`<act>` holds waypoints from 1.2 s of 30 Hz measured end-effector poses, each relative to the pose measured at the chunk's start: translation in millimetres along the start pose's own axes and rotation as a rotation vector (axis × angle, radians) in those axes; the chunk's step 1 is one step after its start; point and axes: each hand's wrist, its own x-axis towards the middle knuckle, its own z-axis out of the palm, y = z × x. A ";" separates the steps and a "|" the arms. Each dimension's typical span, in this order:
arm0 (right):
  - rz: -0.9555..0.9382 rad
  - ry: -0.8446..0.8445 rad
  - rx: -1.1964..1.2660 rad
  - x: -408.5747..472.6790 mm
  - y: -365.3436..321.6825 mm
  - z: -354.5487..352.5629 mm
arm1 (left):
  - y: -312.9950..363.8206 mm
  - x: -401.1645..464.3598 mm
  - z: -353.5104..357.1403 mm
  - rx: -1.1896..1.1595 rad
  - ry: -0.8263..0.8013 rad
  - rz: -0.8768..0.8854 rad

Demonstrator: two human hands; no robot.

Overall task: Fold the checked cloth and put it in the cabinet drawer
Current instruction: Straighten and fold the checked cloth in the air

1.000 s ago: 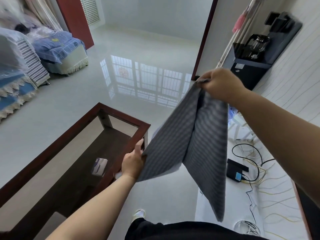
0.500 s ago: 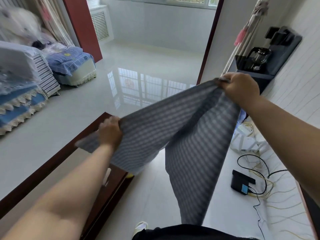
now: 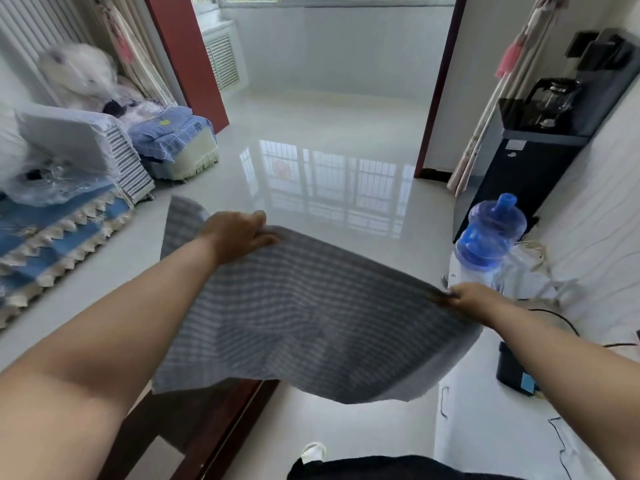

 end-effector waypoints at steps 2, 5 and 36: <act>0.069 -0.052 -0.113 8.7 9.8 15.8 | 13.4 -2.7 -2.5 0.001 -0.095 0.049; 0.120 -0.155 -0.255 8.4 4.3 27.7 | 41.1 -4.3 -9.2 -0.011 -0.225 0.116; -0.332 0.303 0.475 -52.2 -85.2 18.7 | 69.5 -22.7 -8.6 -1.344 -0.387 -0.280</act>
